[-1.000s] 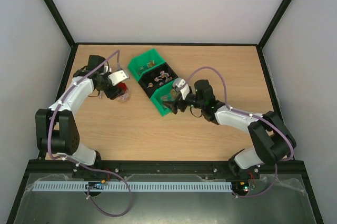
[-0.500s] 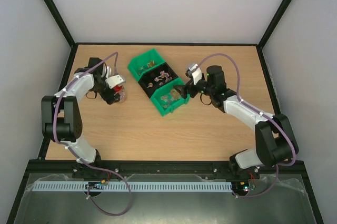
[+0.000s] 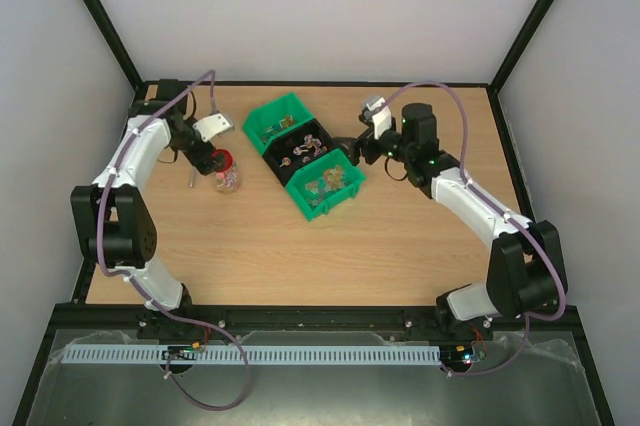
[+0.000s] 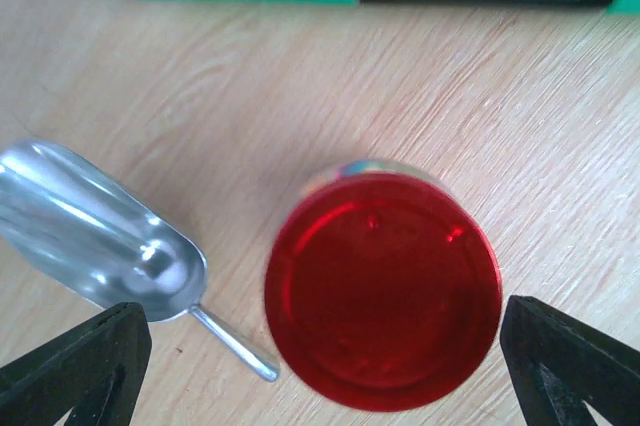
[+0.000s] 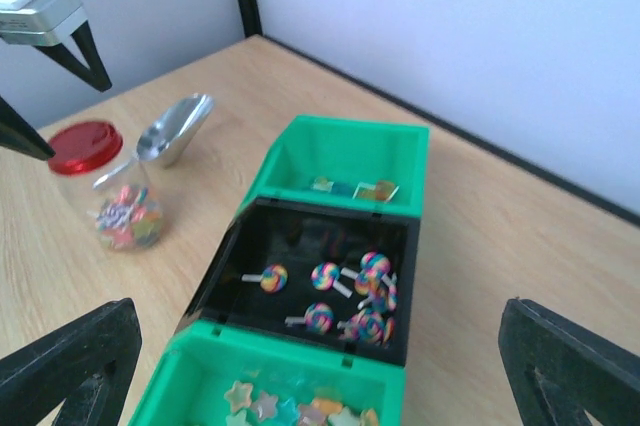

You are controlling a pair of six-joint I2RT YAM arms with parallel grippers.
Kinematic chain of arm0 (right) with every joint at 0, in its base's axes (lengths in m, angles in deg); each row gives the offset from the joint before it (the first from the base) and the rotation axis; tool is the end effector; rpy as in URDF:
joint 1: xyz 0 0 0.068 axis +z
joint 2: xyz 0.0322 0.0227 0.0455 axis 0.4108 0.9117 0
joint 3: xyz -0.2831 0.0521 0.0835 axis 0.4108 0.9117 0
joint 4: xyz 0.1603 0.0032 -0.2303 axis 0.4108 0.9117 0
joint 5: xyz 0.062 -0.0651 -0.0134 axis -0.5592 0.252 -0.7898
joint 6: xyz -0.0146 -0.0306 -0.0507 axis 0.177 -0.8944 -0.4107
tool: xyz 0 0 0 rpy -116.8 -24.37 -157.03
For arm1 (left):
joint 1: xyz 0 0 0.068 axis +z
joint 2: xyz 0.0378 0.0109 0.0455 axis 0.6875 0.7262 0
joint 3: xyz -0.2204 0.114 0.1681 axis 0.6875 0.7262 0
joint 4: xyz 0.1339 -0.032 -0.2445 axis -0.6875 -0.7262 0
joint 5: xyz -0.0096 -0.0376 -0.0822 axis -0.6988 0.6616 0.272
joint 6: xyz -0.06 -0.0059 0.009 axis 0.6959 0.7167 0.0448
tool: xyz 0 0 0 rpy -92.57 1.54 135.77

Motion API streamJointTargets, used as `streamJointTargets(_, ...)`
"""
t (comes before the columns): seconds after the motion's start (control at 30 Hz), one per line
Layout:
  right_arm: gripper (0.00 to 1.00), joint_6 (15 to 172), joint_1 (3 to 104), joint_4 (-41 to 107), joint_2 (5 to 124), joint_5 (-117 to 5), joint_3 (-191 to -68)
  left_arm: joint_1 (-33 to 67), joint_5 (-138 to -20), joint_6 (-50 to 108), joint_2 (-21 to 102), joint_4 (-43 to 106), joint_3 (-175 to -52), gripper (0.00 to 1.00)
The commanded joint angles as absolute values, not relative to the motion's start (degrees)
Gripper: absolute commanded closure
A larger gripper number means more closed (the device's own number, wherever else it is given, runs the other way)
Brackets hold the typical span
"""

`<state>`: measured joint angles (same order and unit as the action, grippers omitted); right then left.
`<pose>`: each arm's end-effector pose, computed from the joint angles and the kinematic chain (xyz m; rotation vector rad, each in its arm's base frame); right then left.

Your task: Pack the candies

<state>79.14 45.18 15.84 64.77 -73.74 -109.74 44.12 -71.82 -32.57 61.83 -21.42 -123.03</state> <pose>0.3249 0.1454 0.3240 -0.7479 1.5701 0.5554 0.3754 -0.0076 0.2821 1.1729 2.3764 -0.0855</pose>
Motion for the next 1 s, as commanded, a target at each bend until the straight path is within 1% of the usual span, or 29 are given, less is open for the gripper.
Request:
streamJointTargets(0.0, 0.01, 82.34, 42.89, 18.02, 63.89, -74.42, -115.24, 44.49, -67.33, -33.37, 60.82, -28.17, -131.58, 0.01)
streamJointTargets(0.1, 0.01, 85.09, 41.14, 18.82, 64.84, -74.65, -118.62, 44.11, -64.59, -32.48, 62.52, -30.99, -138.82, 0.01)
streamJointTargets(0.23, 0.01, 88.45, 39.19, 19.76, 66.23, -74.52, -122.58, 43.17, -60.81, -26.93, 66.63, -32.55, -149.71, 0.01)
streamJointTargets(0.37, 0.01, 90.57, 37.12, 20.99, 68.36, -73.93, -125.54, 41.41, -58.60, -21.72, 70.35, -29.90, -156.29, 0.01)
streamJointTargets(0.53, 0.01, 93.76, 33.18, 21.79, 70.03, -73.27, -127.29, 40.27, -57.23, -14.69, 71.82, -23.30, -156.97, 0.01)
streamJointTargets(0.7, 0.01, 96.81, 28.27, 24.48, 71.16, -72.66, -128.68, 40.54, -58.09, -3.52, 73.22, -17.90, -156.57, 0.01)
streamJointTargets(0.9, 0.01, 98.84, 21.63, 25.82, 71.38, -72.63, -126.52, 44.73, -59.68, 9.40, 74.81, -12.97, -154.66, 0.01)
streamJointTargets(0.97, 0.01, 98.55, 19.24, 27.14, 71.79, -72.85, -126.02, 46.64, -61.83, 12.78, 75.07, -11.87, -153.41, 0.01)
